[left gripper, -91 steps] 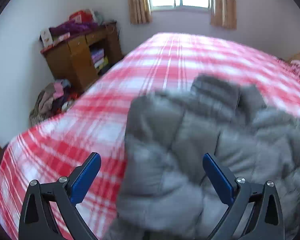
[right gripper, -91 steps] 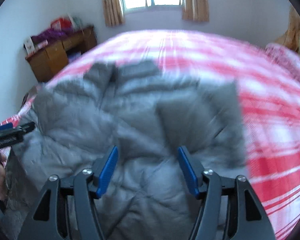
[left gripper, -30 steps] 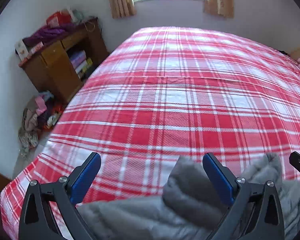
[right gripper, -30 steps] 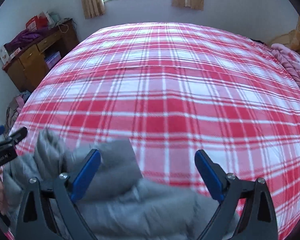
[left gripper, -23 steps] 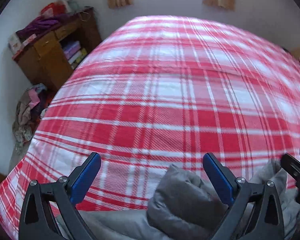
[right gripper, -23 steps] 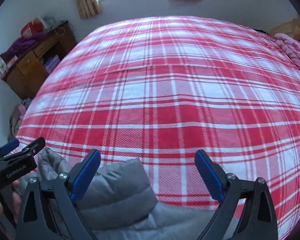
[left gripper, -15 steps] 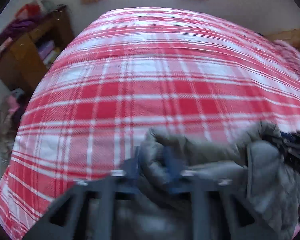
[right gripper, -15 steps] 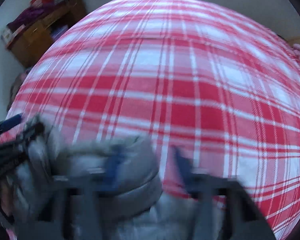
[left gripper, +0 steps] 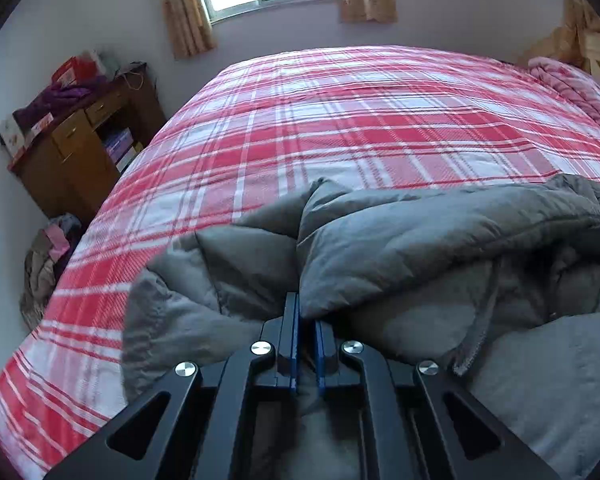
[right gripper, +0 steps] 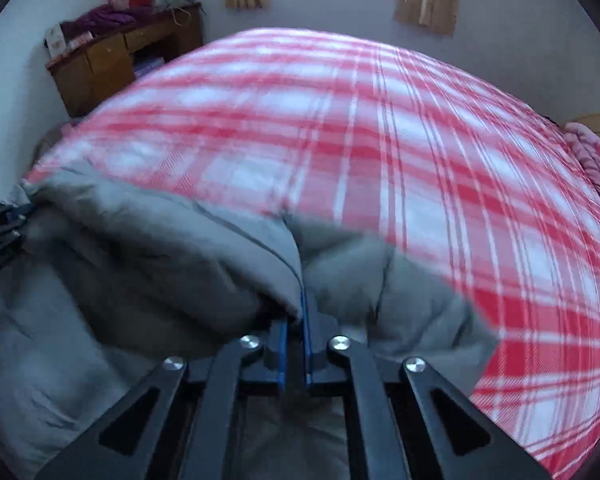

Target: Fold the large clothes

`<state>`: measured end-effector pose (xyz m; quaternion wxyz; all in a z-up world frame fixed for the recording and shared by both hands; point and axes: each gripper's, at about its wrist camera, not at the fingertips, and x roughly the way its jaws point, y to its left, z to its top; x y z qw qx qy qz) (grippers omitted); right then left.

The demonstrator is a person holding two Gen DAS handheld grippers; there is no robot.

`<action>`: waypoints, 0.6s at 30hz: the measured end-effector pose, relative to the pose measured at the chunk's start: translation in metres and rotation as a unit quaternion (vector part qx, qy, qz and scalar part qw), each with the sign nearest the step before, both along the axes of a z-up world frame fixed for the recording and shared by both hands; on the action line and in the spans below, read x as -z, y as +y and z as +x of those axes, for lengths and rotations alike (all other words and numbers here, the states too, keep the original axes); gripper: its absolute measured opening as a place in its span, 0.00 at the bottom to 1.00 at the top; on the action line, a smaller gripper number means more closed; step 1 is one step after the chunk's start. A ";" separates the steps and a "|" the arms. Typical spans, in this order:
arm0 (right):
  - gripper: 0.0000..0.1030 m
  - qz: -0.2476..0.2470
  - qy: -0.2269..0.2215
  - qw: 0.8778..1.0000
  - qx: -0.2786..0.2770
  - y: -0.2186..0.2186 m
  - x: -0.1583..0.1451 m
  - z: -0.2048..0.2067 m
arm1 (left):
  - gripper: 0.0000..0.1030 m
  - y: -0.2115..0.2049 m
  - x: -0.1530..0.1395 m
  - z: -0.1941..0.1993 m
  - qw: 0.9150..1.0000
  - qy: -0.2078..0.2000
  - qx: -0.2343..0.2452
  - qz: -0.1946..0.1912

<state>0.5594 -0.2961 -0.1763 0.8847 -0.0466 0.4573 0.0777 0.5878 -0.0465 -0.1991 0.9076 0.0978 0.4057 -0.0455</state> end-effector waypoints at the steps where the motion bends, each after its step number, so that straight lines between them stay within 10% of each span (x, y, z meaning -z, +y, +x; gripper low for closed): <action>1: 0.06 0.010 0.003 1.000 0.006 -0.002 0.010 -0.002 | 0.06 0.000 0.000 0.000 1.000 -0.002 -0.002 -0.002; 8: 0.08 -0.005 -0.008 1.000 -0.001 -0.002 -0.001 -0.011 | 0.16 0.012 -0.039 -0.029 1.000 -0.026 -0.003 -0.001; 9: 0.15 0.001 -0.003 1.000 -0.006 -0.005 -0.004 -0.012 | 0.26 0.017 -0.050 -0.039 0.999 -0.038 -0.003 0.009; 11: 0.37 -0.007 -0.004 1.000 -0.009 -0.012 -0.008 -0.019 | 0.89 0.026 -0.066 -0.053 0.998 -0.061 -0.016 0.023; 18: 0.48 -0.001 -0.010 1.000 0.016 -0.043 -0.040 -0.043 | 0.93 0.035 -0.117 -0.033 0.993 -0.099 -0.071 -0.005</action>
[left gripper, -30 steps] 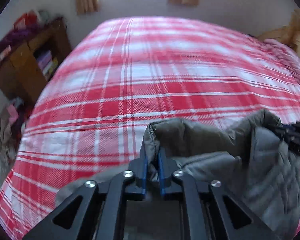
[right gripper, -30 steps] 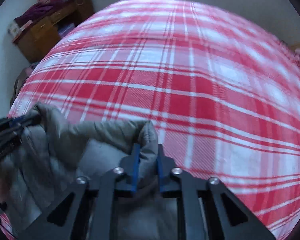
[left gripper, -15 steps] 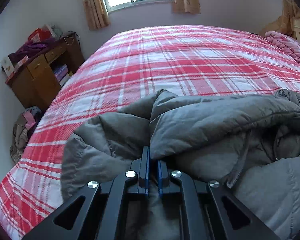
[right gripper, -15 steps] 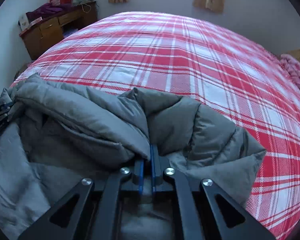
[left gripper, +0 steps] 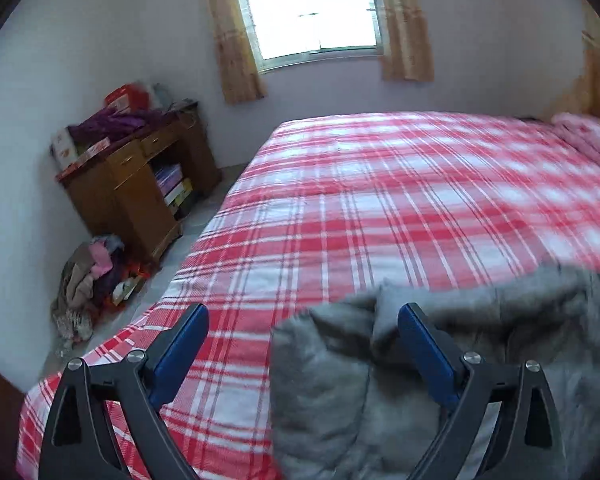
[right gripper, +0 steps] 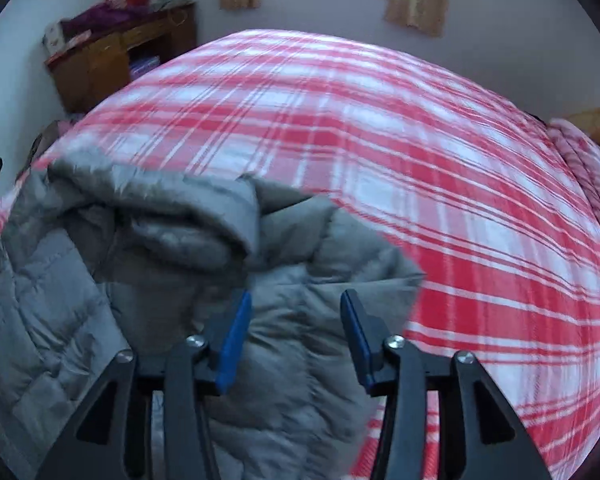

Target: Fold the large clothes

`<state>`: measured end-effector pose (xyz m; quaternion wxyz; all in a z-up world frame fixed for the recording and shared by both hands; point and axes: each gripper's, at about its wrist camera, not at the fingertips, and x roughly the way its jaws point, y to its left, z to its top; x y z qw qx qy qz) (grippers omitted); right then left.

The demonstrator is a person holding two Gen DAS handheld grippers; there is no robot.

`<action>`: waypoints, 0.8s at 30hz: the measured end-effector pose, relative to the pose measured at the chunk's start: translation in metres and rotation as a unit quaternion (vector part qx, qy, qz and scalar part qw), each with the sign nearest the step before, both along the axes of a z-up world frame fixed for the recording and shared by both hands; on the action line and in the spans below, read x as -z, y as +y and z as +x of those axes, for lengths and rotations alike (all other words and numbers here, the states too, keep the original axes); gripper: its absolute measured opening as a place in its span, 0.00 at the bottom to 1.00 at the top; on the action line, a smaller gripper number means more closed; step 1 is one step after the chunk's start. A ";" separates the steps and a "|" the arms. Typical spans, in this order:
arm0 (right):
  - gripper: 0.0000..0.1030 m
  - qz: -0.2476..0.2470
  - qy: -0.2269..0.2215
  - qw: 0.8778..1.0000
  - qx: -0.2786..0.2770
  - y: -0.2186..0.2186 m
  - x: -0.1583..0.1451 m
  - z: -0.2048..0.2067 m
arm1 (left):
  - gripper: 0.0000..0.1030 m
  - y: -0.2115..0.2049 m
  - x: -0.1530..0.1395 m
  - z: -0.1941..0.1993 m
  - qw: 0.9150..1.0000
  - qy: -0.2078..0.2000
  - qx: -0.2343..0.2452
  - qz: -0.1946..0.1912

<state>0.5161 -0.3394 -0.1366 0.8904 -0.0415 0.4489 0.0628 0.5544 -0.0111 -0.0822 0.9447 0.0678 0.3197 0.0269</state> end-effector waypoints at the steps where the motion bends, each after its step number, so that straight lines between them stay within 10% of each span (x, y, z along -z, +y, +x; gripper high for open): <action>1: 0.48 0.011 -0.009 1.000 0.020 -0.004 -0.010 0.001 | 0.93 -0.004 -0.003 0.009 1.000 -0.004 -0.012 -0.013; 8: 0.48 0.111 -0.063 0.991 0.046 0.027 -0.040 0.038 | 0.93 -0.055 0.020 0.053 0.998 0.006 0.005 -0.061; 14: 0.43 0.104 -0.046 0.993 0.025 0.069 0.005 0.059 | 0.93 -0.072 0.085 0.057 0.999 0.052 0.004 -0.004; 24: 0.41 0.116 -0.030 0.992 0.027 0.064 0.043 0.062 | 0.93 -0.065 0.123 0.066 0.995 0.096 -0.002 -0.037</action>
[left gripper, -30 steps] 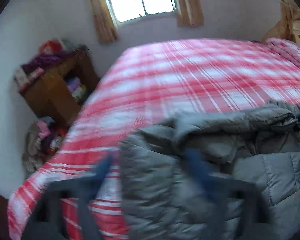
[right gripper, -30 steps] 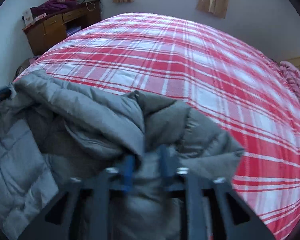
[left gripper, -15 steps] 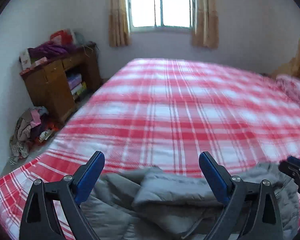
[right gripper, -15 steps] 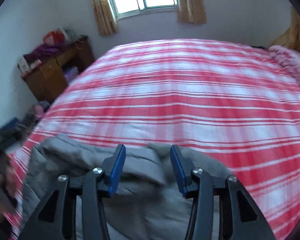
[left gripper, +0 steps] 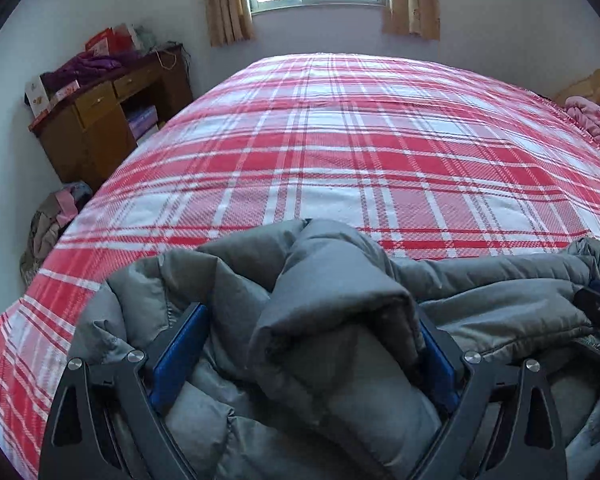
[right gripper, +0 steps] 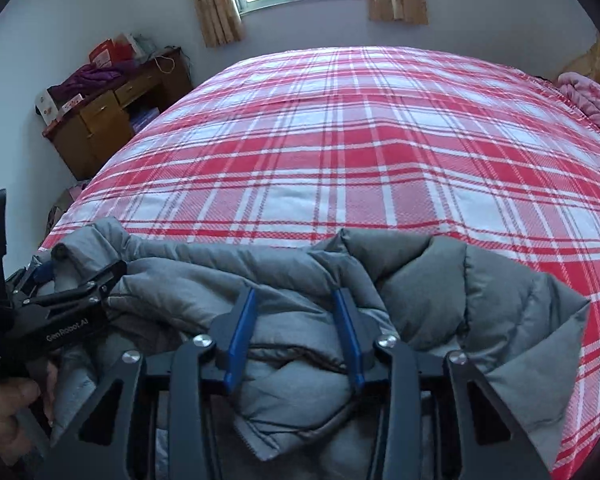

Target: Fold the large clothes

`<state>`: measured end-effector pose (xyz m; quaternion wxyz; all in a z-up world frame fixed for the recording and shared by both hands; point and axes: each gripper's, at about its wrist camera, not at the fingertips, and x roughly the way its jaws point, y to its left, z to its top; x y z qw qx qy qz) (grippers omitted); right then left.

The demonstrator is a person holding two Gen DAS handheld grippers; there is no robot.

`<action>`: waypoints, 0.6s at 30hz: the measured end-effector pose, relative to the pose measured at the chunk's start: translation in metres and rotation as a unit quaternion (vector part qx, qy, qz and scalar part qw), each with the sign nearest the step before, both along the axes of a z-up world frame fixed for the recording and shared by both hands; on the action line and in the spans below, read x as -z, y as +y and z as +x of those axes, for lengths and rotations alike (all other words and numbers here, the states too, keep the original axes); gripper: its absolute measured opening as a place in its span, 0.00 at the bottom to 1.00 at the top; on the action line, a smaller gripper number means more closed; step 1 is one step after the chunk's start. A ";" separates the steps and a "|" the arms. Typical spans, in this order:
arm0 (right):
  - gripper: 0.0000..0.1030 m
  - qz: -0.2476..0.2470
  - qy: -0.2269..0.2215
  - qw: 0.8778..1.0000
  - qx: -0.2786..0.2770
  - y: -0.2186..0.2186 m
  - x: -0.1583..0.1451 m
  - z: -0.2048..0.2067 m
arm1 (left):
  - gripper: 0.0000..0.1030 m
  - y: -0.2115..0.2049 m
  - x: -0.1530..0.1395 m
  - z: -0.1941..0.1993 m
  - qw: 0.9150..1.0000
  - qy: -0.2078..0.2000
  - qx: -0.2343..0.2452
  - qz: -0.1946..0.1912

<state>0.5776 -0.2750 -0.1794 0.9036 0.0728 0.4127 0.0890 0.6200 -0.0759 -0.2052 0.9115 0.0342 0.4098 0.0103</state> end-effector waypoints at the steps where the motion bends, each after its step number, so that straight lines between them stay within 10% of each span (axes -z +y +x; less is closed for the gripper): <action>1: 0.41 0.000 0.001 1.000 0.000 0.000 0.002 0.000 | 0.93 0.001 0.002 0.001 1.000 0.005 0.000 -0.002; 18: 0.41 -0.052 0.009 0.999 -0.003 0.016 0.017 0.003 | 0.95 0.005 0.011 0.010 1.000 0.024 -0.007 -0.017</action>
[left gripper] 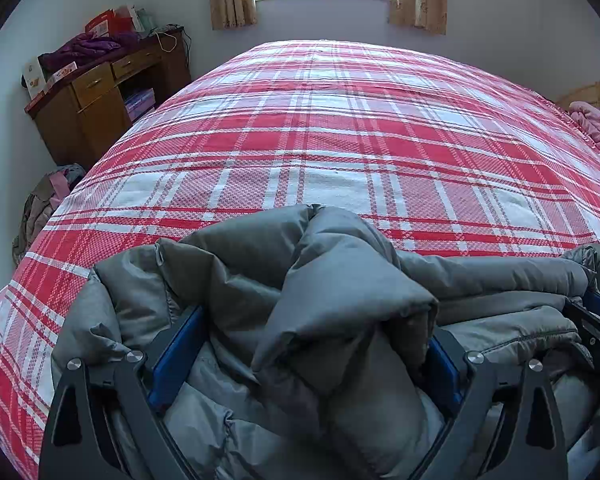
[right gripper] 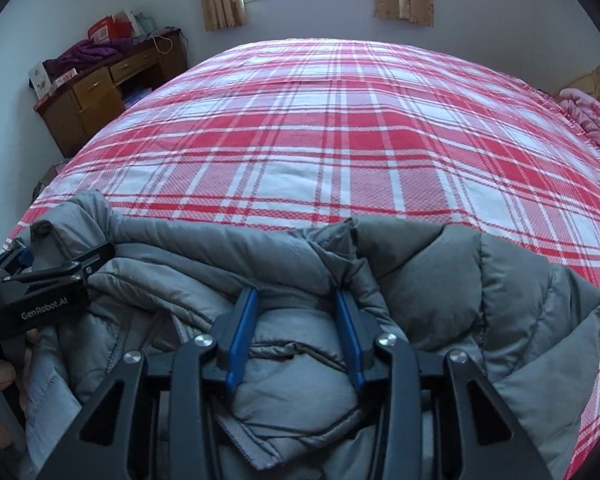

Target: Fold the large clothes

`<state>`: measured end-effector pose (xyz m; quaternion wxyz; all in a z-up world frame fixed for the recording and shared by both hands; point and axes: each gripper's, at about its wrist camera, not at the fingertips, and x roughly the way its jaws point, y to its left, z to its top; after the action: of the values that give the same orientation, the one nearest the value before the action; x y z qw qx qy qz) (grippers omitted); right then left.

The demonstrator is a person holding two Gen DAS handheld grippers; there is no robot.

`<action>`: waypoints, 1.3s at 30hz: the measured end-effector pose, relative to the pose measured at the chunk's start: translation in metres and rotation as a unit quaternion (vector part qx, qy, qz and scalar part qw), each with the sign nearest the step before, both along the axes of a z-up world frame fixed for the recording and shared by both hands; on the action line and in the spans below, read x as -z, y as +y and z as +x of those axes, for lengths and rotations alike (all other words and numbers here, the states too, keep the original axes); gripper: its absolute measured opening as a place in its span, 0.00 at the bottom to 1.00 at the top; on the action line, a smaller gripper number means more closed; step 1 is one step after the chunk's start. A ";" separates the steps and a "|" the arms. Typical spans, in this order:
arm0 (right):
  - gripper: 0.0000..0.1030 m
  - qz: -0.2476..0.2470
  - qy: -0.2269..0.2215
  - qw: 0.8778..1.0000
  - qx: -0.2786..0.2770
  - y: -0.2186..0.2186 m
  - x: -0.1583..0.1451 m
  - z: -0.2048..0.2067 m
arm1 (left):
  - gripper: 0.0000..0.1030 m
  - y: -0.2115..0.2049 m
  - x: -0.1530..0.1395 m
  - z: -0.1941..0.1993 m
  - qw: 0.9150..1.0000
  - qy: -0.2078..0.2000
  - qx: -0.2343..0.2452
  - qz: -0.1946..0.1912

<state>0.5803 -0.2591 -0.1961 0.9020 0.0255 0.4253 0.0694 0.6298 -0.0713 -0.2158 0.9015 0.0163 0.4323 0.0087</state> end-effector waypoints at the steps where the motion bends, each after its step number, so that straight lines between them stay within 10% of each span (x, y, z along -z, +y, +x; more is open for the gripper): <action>1: 0.41 -0.001 0.000 1.000 0.000 0.000 0.000 0.000 | 0.95 0.000 0.000 0.000 1.000 0.000 0.000 0.002; 14: 0.41 -0.004 0.009 1.000 0.001 0.001 0.002 0.003 | 0.96 -0.002 -0.001 0.002 1.000 0.006 0.002 0.013; 18: 0.44 -0.028 0.016 0.999 -0.016 0.004 -0.008 0.001 | 0.95 0.010 -0.042 -0.015 1.000 -0.001 0.005 0.006; 22: 0.77 -0.048 -0.023 0.998 -0.025 -0.011 -0.051 -0.048 | 0.95 0.033 -0.088 -0.087 0.999 -0.032 0.044 0.000; 31: 0.78 -0.010 0.001 1.000 0.005 -0.076 -0.043 -0.210 | 0.95 0.075 -0.049 -0.268 0.997 -0.016 0.044 0.063; 39: 0.78 0.008 0.019 0.999 0.048 -0.096 -0.016 -0.303 | 0.95 0.093 -0.021 -0.339 0.998 0.014 0.015 0.053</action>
<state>0.2771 -0.3552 -0.1804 0.8957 0.0540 0.4405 0.0288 0.2908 0.0213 -0.1944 0.8931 0.0712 0.4439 0.0179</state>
